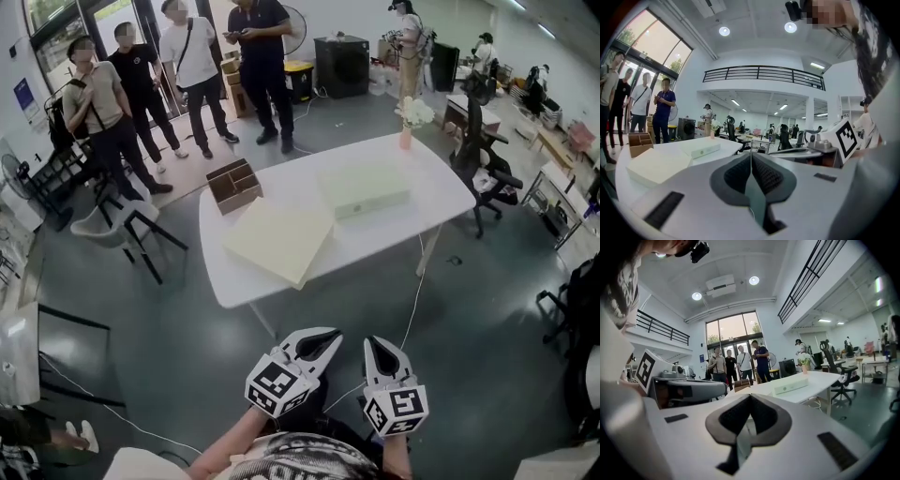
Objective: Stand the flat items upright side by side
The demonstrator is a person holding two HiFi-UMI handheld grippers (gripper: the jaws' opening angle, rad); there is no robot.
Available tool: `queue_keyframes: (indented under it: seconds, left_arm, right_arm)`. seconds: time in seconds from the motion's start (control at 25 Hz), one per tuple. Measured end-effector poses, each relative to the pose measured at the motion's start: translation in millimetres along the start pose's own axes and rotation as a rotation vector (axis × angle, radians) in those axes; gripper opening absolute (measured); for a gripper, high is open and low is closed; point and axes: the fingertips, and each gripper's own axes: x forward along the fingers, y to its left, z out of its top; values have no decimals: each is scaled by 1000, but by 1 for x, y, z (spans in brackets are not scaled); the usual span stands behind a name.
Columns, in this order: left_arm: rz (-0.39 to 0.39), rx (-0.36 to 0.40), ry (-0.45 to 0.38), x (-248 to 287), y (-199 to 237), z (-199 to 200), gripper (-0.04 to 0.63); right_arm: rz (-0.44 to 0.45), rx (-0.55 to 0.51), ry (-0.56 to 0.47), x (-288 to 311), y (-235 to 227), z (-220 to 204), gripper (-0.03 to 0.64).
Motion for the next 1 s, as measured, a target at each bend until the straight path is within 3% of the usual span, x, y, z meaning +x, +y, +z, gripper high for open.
queue_keyframes:
  seconds: [0.36,0.68,1.0]
  left_arm:
    - [-48,-8,-21,92,104,40,16]
    - [-52,-10,-6,139,190,54,17]
    - [-53,-47,-10,165,237,58,16]
  right_arm:
    - [-48,34,28,110,-68,35,-2]
    - [-91,63,44,193,-107,60,-2]
    - [-126,115,57,233,-133,64,-2]
